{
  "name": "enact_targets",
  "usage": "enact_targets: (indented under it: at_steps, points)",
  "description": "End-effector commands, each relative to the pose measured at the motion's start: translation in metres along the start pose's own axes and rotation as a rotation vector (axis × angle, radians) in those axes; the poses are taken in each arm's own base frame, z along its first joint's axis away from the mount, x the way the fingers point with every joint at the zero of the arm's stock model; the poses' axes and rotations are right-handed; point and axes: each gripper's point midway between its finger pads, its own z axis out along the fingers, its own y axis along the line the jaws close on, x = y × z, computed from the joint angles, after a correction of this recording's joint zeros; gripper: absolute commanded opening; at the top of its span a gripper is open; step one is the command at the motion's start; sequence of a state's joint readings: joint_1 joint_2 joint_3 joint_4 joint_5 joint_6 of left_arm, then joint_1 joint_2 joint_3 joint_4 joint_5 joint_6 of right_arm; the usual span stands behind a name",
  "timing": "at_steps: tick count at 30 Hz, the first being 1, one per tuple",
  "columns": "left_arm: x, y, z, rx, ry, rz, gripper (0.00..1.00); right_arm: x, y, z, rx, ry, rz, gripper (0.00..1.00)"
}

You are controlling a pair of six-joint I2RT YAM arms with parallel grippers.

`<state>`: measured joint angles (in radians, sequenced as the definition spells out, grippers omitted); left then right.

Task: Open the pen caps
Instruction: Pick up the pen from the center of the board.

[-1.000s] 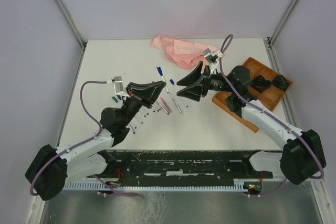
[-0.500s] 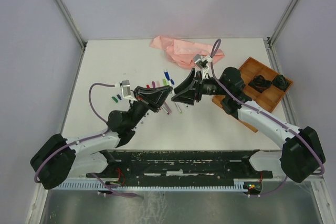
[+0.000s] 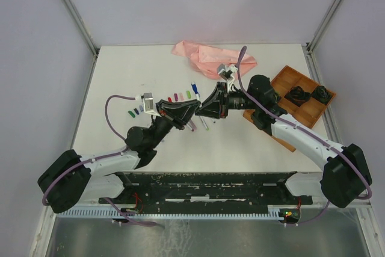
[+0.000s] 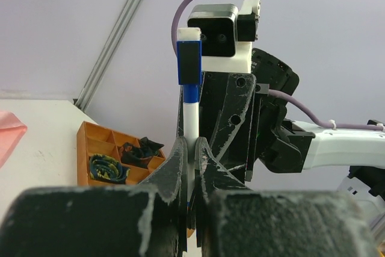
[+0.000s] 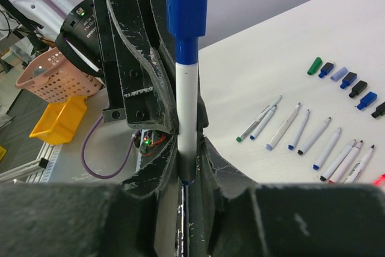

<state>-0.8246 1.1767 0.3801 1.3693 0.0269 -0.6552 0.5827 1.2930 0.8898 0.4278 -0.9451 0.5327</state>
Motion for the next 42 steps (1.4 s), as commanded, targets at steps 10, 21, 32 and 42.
enact_targets:
  at_steps: [10,21,32,42]
  points:
    - [-0.005,-0.005,0.001,0.023,-0.031,0.03,0.03,-0.024,0.01,0.002,-0.01,-0.032,-0.074,0.21]
    - [-0.019,-0.002,-0.003,-0.035,-0.045,0.047,0.6,-0.021,0.01,0.002,-0.018,0.002,-0.073,0.0]
    - [-0.046,-0.001,0.012,-0.158,0.064,0.048,0.85,-0.013,0.012,0.003,-0.046,0.069,-0.033,0.0]
    - [-0.036,0.007,0.038,-0.11,0.194,-0.092,0.57,-0.011,0.012,0.003,-0.048,0.086,-0.033,0.0]
